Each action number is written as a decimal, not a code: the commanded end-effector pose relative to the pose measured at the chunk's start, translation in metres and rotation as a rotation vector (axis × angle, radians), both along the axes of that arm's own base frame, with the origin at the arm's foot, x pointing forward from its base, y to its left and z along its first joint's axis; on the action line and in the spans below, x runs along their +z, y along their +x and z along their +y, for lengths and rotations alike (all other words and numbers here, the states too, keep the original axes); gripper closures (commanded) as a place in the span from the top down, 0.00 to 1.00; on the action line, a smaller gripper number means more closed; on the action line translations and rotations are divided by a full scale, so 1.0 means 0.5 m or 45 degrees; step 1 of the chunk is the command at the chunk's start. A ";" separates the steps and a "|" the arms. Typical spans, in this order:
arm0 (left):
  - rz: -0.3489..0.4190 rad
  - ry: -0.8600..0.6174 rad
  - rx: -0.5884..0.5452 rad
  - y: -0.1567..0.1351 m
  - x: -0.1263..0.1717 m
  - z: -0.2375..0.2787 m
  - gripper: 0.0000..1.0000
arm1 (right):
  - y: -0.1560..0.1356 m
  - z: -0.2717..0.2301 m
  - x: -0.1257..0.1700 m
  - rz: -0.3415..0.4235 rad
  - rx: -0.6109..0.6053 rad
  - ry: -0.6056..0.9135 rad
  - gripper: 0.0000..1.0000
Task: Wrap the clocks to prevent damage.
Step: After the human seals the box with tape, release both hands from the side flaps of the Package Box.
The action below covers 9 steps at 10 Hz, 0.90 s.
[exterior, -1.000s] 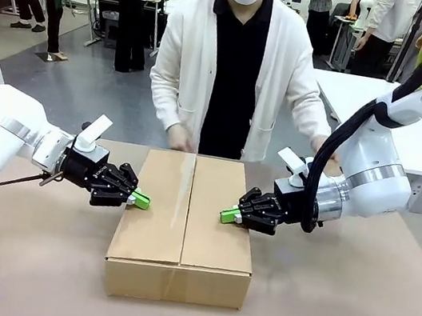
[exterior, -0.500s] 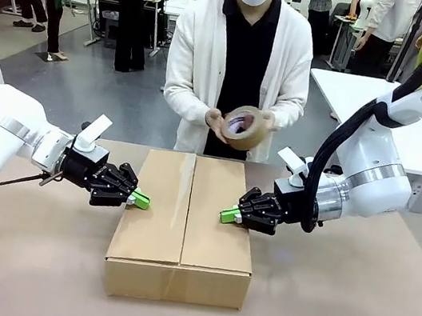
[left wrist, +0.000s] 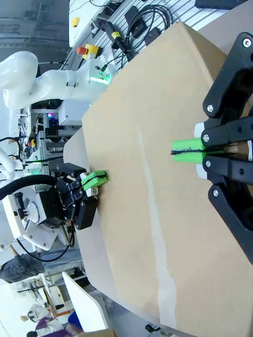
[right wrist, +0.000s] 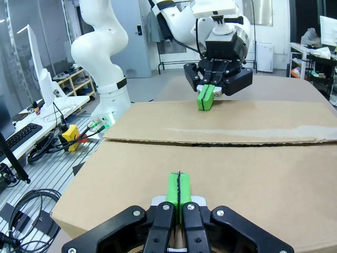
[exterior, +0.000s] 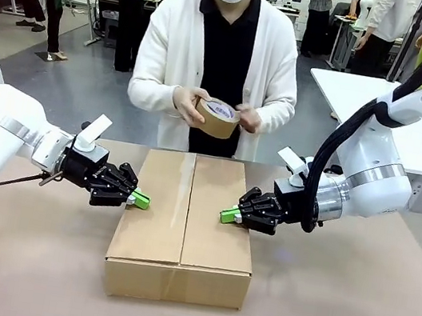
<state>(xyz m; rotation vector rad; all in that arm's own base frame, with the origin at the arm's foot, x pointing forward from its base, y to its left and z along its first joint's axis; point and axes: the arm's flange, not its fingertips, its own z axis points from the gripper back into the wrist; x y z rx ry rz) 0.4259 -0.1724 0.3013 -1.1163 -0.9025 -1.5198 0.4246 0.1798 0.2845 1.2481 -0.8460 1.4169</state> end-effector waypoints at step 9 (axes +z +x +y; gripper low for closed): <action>-0.005 0.010 0.002 -0.001 -0.004 -0.002 0.00 | -0.001 0.000 -0.011 0.004 -0.010 -0.018 0.01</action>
